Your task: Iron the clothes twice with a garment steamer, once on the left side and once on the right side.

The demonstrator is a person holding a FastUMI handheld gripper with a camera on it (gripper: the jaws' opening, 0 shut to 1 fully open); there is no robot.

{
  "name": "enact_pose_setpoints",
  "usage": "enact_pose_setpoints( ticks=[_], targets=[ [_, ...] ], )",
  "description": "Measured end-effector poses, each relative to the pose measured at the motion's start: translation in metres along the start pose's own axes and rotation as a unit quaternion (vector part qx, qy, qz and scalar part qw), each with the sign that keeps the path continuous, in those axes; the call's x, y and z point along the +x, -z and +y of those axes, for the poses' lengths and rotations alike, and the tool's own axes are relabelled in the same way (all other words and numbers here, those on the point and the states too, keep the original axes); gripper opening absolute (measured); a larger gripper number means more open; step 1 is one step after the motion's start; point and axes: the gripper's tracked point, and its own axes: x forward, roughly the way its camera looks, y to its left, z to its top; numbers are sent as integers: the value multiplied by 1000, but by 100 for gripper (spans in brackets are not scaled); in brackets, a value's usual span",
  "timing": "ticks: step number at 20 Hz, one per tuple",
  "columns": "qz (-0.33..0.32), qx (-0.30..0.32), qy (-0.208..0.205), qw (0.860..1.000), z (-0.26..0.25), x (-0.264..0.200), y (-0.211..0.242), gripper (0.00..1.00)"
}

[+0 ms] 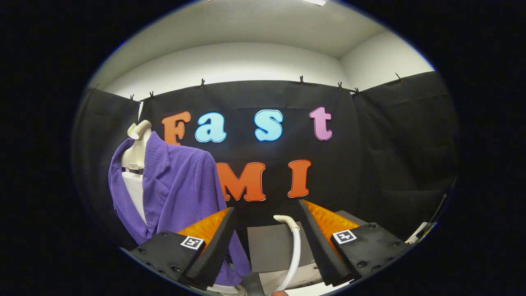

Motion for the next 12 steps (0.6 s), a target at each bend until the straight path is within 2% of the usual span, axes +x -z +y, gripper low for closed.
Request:
enact_pose_setpoints(
  ticks=[5, 12],
  targets=[
    [71, 4, 8, 997, -29, 91, 56, 98],
    [177, -1, 22, 984, -69, 212, 137, 99]
  ],
)
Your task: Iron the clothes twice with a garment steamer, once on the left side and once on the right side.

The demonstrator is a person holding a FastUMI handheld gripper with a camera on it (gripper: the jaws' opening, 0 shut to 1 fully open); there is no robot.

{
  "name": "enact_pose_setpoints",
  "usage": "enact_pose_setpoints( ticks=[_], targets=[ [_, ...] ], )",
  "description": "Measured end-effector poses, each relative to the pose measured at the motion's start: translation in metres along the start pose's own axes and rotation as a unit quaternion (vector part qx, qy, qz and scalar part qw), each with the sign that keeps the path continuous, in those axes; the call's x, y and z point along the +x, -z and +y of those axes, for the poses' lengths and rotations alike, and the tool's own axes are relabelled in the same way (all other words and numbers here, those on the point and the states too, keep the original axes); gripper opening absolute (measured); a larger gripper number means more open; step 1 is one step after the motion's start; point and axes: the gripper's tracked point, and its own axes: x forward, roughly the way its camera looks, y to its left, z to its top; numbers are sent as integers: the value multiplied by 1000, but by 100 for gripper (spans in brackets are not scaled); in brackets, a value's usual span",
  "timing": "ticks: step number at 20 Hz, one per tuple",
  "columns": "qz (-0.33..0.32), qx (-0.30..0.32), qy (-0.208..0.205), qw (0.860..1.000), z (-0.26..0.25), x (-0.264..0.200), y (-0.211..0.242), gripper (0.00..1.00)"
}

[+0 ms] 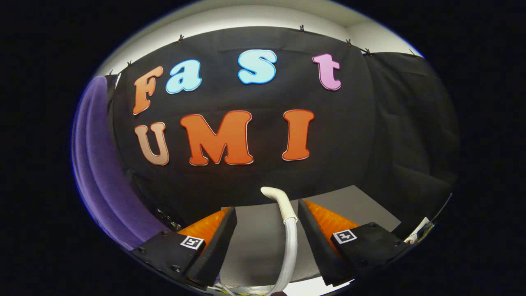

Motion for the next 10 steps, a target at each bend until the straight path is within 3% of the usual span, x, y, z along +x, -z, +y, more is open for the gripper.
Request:
enact_pose_setpoints(
  ticks=[4, 10],
  targets=[
    [61, 2, 23, 998, -21, 70, 25, 99],
    [140, 9, 23, 990, -30, 128, 60, 99]
  ],
)
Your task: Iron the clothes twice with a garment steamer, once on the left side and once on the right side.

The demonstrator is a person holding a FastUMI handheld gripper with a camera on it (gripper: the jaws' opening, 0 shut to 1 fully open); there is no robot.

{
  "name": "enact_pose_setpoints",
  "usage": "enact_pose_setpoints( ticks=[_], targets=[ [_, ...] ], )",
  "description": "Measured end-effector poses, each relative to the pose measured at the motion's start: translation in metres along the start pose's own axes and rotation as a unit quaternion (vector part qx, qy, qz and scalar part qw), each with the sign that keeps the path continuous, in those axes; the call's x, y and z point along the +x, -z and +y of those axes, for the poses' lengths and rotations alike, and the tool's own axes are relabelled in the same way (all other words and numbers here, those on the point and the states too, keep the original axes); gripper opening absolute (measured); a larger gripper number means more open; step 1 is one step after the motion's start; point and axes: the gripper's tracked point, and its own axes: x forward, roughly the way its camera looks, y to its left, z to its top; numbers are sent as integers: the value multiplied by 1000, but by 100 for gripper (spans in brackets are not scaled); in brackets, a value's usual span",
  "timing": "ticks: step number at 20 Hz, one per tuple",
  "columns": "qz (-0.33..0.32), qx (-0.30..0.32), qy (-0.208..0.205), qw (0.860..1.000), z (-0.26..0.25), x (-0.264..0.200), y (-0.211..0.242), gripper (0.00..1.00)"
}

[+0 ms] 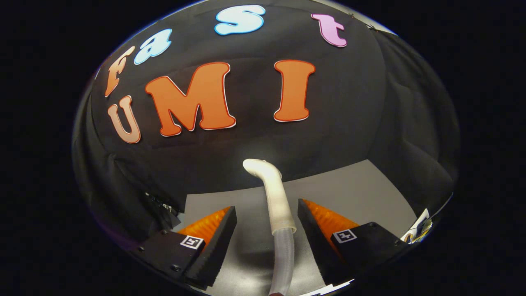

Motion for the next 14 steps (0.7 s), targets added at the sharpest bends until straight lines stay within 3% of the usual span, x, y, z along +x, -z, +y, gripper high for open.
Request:
enact_pose_setpoints(
  ticks=[7, 8, 13, 14],
  targets=[
    [69, 13, -2, 998, -9, 39, 23, 96],
    [78, 16, -4, 997, -8, 43, 28, 84],
    [98, 33, 4, 995, -17, 47, 36, 50],
    [96, 38, 5, 995, -17, 45, 36, 49]
  ],
)
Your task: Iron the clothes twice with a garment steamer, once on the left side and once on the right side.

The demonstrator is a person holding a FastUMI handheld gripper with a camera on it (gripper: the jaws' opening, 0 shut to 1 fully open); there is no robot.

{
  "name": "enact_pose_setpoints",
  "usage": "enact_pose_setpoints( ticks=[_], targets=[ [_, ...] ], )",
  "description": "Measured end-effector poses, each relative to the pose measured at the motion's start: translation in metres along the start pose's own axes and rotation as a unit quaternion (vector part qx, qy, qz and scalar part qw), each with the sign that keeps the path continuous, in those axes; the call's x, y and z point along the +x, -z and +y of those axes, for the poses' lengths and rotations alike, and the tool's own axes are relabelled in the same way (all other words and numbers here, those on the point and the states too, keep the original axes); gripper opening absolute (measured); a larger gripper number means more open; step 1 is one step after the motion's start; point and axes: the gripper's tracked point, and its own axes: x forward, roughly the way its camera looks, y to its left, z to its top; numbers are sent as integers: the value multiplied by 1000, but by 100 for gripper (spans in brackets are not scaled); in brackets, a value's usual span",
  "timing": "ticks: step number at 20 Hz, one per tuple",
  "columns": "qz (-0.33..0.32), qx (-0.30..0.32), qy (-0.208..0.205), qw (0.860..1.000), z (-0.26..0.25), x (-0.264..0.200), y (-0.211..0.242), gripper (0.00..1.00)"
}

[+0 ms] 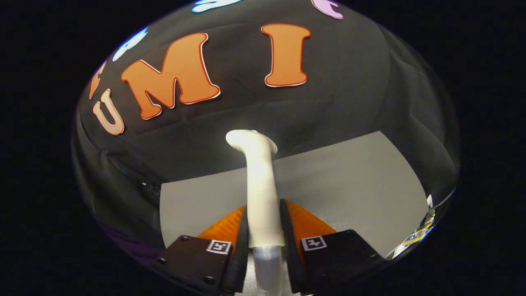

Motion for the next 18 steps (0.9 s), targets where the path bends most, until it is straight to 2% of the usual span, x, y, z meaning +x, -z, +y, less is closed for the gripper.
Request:
enact_pose_setpoints(
  ticks=[3, 6, 11, 18],
  targets=[
    [-25, 25, 2, 999, 1, -4, -6, 42],
    [-59, 46, 9, 997, -3, -35, -11, 36],
    [-143, 51, 16, 988, -6, -113, -27, 36],
    [-253, 47, 12, 966, 15, -246, -14, 36]
  ],
)
